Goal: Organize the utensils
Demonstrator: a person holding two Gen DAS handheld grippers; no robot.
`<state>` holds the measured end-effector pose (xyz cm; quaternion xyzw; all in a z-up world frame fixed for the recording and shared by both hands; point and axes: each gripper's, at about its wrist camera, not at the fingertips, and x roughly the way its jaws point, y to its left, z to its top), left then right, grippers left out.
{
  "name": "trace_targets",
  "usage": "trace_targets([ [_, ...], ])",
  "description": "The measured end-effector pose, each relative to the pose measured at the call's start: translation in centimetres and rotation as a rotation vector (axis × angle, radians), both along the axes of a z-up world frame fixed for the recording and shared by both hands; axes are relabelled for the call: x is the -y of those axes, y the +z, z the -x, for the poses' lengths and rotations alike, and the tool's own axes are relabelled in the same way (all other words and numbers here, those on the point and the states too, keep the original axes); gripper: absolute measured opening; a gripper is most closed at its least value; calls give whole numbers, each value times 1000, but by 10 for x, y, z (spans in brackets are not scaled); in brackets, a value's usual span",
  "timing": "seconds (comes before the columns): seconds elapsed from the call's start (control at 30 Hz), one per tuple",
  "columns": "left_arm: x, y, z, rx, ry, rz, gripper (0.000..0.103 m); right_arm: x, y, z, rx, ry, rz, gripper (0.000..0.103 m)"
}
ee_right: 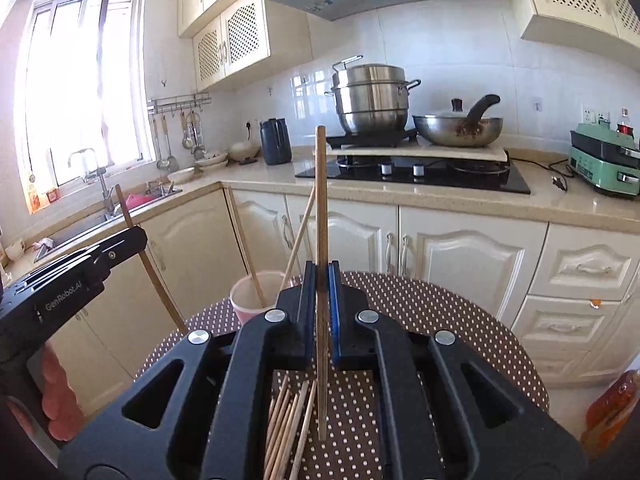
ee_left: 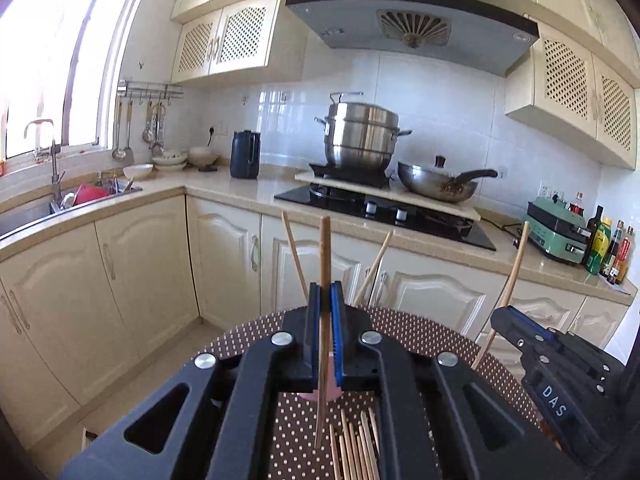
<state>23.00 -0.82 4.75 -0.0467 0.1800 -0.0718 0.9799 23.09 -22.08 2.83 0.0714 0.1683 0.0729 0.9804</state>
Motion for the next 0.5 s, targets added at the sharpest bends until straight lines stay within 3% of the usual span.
trace_targets([
  [0.5,8,72,-26,127,4,-12,6,-11,71,-49,137,20,-52,7],
])
